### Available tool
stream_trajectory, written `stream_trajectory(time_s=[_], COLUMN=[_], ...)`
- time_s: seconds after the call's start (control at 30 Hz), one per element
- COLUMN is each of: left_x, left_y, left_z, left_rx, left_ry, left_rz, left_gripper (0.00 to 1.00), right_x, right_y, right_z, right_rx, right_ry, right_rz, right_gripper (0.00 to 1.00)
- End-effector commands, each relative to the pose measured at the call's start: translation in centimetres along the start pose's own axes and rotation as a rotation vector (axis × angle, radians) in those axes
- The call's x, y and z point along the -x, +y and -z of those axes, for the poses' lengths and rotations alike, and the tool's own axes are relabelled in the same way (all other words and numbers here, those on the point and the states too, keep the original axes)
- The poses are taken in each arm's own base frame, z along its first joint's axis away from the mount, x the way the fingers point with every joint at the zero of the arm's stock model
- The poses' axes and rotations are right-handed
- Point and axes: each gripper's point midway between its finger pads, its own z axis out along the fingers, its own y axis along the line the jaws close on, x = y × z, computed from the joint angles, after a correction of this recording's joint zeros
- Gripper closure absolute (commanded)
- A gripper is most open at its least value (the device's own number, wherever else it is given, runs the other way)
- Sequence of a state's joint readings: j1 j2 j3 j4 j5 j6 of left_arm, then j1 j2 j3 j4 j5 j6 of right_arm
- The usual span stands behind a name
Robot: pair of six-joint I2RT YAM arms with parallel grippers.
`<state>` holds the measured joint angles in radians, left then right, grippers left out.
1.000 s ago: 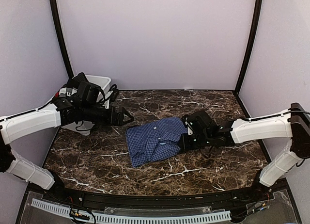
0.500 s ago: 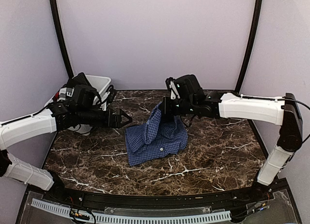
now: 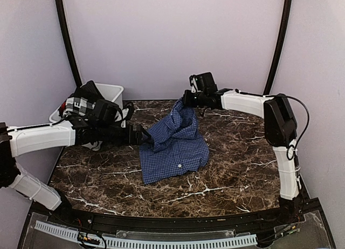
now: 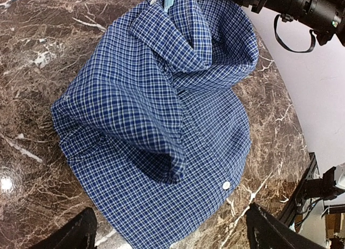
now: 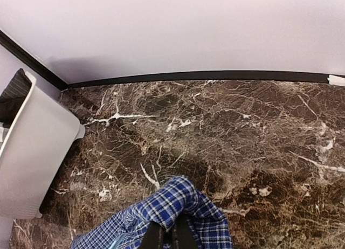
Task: Fold and stack the long sleeve shirts
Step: Adjust the crumpled shirt at the center of the board.
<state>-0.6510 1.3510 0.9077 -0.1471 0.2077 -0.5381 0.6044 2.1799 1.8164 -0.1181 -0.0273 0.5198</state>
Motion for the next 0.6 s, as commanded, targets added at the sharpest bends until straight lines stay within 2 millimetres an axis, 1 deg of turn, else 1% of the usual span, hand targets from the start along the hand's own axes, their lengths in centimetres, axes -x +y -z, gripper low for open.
stream_trajectory(time_s=[0.0,0.03,0.13,0.23,0.27,0.33,0.4,0.43,0.47,0.5,0.57], left_x=[-0.6,-0.8,-1.6,-1.7,-1.7,-1.4,-1.2,-1.3,-0.9,-1.0,-0.5], left_y=[0.7,0.7,1.1,1.3,1.4,1.3,1.3,1.4,1.1,1.3,1.0], left_z=[-1.7,-2.0,-3.4,-4.4,-4.8,-5.4,-6.1,-6.5,-6.7,-7.2,-7.7], left_rx=[0.029,0.030,0.038,0.045,0.047,0.039,0.040,0.042,0.038,0.041,0.033], left_ry=[0.021,0.027,0.051,0.049,0.053,0.050,0.050,0.056,0.050,0.059,0.057], left_rz=[0.018,0.019,0.022,0.025,0.030,0.031,0.028,0.024,0.021,0.019,0.014], left_gripper=[0.05,0.05,0.05,0.07,0.07,0.09,0.12,0.15,0.16,0.19,0.25], right_x=[3.6,3.8,4.0,4.8,5.0,5.2,4.9,4.3,3.5,3.0,1.9], right_y=[1.6,1.7,2.1,2.4,2.4,2.4,2.2,1.8,1.6,1.3,0.4], right_z=[-0.7,-0.8,-0.2,1.5,2.2,3.4,4.7,5.3,5.8,6.4,7.8], right_rx=[0.081,0.088,0.101,0.090,0.082,0.070,0.058,0.051,0.042,0.031,0.006], right_ry=[-0.065,-0.061,-0.056,-0.077,-0.083,-0.087,-0.086,-0.076,-0.066,-0.062,-0.055], right_rz=[0.009,0.011,0.045,0.083,0.096,0.117,0.127,0.131,0.132,0.134,0.134], right_gripper=[0.89,0.85,0.61,0.35,0.30,0.24,0.23,0.24,0.24,0.23,0.23])
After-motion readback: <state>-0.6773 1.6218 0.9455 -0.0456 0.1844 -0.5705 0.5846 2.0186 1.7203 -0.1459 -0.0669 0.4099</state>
